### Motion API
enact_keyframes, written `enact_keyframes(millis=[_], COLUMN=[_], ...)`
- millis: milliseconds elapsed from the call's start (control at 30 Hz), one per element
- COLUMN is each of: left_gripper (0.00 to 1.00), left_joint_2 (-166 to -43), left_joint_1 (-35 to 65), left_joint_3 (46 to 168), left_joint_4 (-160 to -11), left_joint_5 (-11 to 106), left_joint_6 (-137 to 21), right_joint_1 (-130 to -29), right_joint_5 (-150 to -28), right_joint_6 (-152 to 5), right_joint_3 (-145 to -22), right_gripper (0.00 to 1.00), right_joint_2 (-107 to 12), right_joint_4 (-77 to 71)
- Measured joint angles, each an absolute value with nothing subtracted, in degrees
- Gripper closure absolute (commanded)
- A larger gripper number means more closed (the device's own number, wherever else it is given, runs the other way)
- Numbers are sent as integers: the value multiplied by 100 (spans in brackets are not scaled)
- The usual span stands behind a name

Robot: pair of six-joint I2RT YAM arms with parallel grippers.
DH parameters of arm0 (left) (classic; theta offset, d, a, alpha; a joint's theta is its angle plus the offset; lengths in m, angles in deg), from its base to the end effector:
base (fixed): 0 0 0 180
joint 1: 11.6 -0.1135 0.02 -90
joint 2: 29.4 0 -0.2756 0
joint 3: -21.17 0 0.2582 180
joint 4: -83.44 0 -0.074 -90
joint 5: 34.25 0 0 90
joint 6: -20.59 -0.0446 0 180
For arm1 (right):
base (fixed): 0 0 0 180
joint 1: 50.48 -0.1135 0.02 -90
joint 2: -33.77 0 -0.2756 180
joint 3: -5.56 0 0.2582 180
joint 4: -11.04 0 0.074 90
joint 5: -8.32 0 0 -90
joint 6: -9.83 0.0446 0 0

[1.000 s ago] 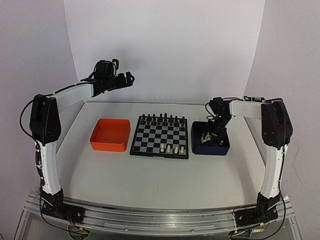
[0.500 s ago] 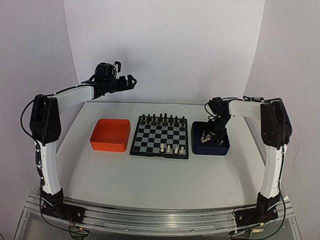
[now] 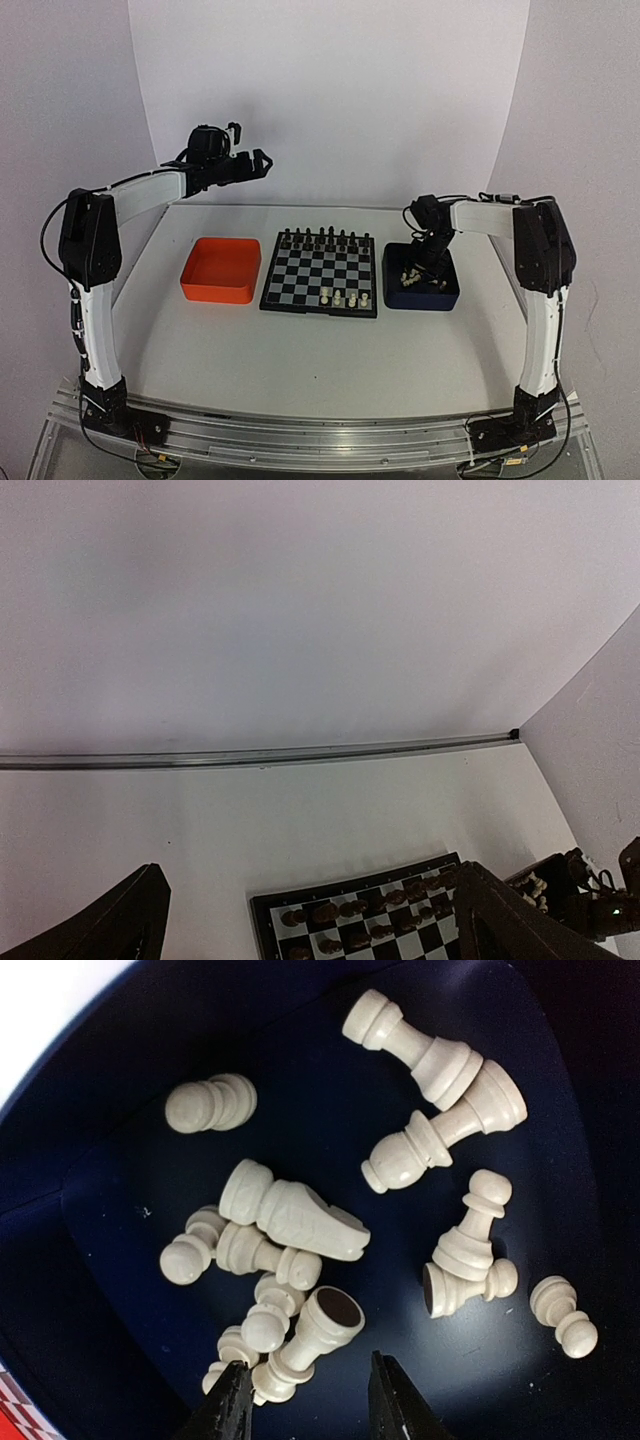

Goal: Set up the chess pieces on the board
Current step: Pick up the chess piece from the storage box.

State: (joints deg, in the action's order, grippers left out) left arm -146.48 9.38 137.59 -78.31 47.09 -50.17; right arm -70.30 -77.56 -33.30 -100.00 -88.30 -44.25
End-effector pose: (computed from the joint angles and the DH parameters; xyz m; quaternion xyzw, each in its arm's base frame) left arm 0.4788 -0.1908 0.3176 0.0562 0.8106 -0.2570 0.5232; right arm 0.4253 0.1499 0.1611 0.2363 0.9581 0.0572 0.1515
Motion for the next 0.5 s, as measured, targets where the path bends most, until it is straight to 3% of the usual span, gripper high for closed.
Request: enact_keyframes(millis=[500], left_gripper=[0], left_joint_2=[-14644], left_joint_1=[838], left_joint_3=[13747], left_joint_4=[-7825], left_joint_5=[4639], left_joint_6=[-5072], right_joint_1=[-7184], right_joint_5=[-7433], right_joint_6=[-3262], right_joint_3=[-10012], right_gripper=[66], right_joint_2=[-8939], right_joint_4=[-4427])
